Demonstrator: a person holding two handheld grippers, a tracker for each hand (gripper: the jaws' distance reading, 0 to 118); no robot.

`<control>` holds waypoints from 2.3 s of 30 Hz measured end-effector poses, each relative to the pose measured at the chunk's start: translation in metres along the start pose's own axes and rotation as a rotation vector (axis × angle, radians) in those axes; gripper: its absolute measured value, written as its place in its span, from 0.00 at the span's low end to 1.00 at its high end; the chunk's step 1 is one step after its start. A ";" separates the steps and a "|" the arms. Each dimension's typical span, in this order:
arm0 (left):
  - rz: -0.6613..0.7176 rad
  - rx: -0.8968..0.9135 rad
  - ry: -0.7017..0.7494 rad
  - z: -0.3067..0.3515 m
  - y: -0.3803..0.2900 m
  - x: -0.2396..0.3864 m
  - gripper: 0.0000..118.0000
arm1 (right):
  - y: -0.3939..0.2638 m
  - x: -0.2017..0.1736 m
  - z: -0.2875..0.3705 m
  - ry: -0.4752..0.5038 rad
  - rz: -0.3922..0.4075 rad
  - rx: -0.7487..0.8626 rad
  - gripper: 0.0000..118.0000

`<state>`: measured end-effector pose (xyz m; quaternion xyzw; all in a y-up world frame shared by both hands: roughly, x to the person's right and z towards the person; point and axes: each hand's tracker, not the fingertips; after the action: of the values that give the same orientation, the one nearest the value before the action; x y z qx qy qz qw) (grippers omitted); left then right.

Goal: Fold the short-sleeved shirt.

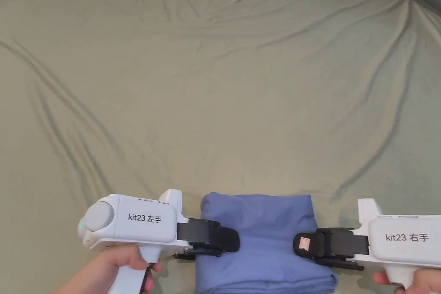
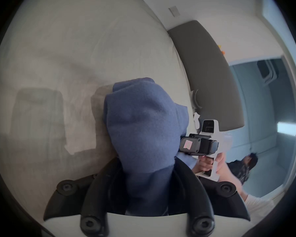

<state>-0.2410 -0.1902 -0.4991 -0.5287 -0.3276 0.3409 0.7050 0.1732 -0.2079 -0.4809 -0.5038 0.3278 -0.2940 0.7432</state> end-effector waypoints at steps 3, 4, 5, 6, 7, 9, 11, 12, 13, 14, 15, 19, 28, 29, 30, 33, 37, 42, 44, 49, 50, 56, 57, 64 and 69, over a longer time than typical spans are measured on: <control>-0.118 0.013 0.086 0.004 -0.008 0.025 0.23 | -0.011 -0.013 0.015 -0.001 0.006 0.022 0.00; -0.127 0.010 0.090 0.011 -0.008 0.031 0.22 | -0.015 -0.018 0.021 0.006 0.010 0.028 0.00; -0.121 0.012 0.088 0.020 -0.008 0.040 0.21 | -0.018 -0.023 0.028 0.015 0.025 0.039 0.00; -0.118 0.010 0.093 0.030 -0.006 0.045 0.21 | -0.022 -0.028 0.036 0.024 0.043 0.054 0.00; -0.122 0.006 0.120 0.044 -0.004 0.051 0.21 | -0.026 -0.035 0.042 0.032 0.060 0.064 0.00; -0.185 0.006 0.229 0.073 -0.001 0.059 0.21 | -0.035 -0.047 0.054 0.029 0.100 0.105 0.00; -0.238 0.000 0.335 0.113 0.005 0.060 0.20 | -0.048 -0.065 0.063 0.044 0.104 0.123 0.00; -0.242 0.007 0.370 0.129 0.007 0.058 0.20 | -0.052 -0.069 0.066 0.057 0.103 0.131 0.00; -0.246 0.014 0.430 0.150 0.013 0.055 0.20 | -0.058 -0.074 0.068 0.070 0.103 0.143 0.00; -0.241 0.023 0.499 0.172 0.018 0.050 0.20 | -0.060 -0.069 0.074 0.078 0.103 0.151 0.00; -0.235 0.030 0.582 0.194 0.023 0.043 0.20 | -0.064 -0.073 0.075 0.080 0.109 0.159 0.00; -0.228 0.037 0.750 0.269 0.038 0.012 0.20 | -0.072 -0.083 0.077 0.057 0.129 0.175 0.00; -0.261 -0.188 1.473 0.308 0.066 -0.093 0.19 | -0.070 -0.089 0.082 -0.057 0.157 0.203 0.00; -0.242 -0.175 1.515 0.312 0.066 -0.102 0.19 | -0.070 -0.090 0.083 -0.052 0.165 0.202 0.00; -0.227 -0.158 1.517 0.316 0.065 -0.110 0.19 | -0.070 -0.091 0.084 -0.054 0.171 0.204 0.00; -0.142 -0.067 1.472 0.327 0.051 -0.113 0.27 | -0.069 -0.093 0.086 -0.064 0.189 0.211 0.00; -0.119 0.055 1.567 0.339 0.037 -0.115 0.96 | -0.067 -0.090 0.089 -0.087 0.203 0.219 0.00; -0.215 0.269 1.395 0.298 -0.003 -0.041 0.77 | -0.066 -0.087 0.094 -0.228 0.333 0.253 0.00; -0.312 0.349 1.286 0.270 -0.021 -0.004 0.28 | -0.064 -0.082 0.095 -0.278 0.340 0.259 0.00; -0.486 0.541 1.089 0.203 -0.044 0.072 0.00 | -0.059 -0.096 0.104 -0.501 0.471 0.352 0.00; -0.497 0.601 1.035 0.193 -0.053 0.091 0.00 | -0.059 -0.100 0.106 -0.555 0.523 0.381 0.00; -0.649 0.834 0.885 0.142 -0.096 0.185 0.00 | -0.062 -0.155 0.121 -0.594 0.651 0.614 0.00; -0.649 0.920 0.855 0.136 -0.104 0.197 0.00 | -0.062 -0.162 0.122 -0.590 0.651 0.661 0.00; -0.716 1.173 0.781 0.101 -0.158 0.230 0.00 | -0.069 -0.204 0.128 -0.624 0.717 0.881 0.00; -0.748 1.217 0.830 0.081 -0.184 0.221 0.00 | -0.088 -0.206 0.130 -0.739 0.819 1.049 0.00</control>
<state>-0.1605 -0.0037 -0.2801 0.0066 0.0468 -0.0215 0.9986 0.1398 -0.0057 -0.3222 0.0118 0.0358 0.0757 0.9964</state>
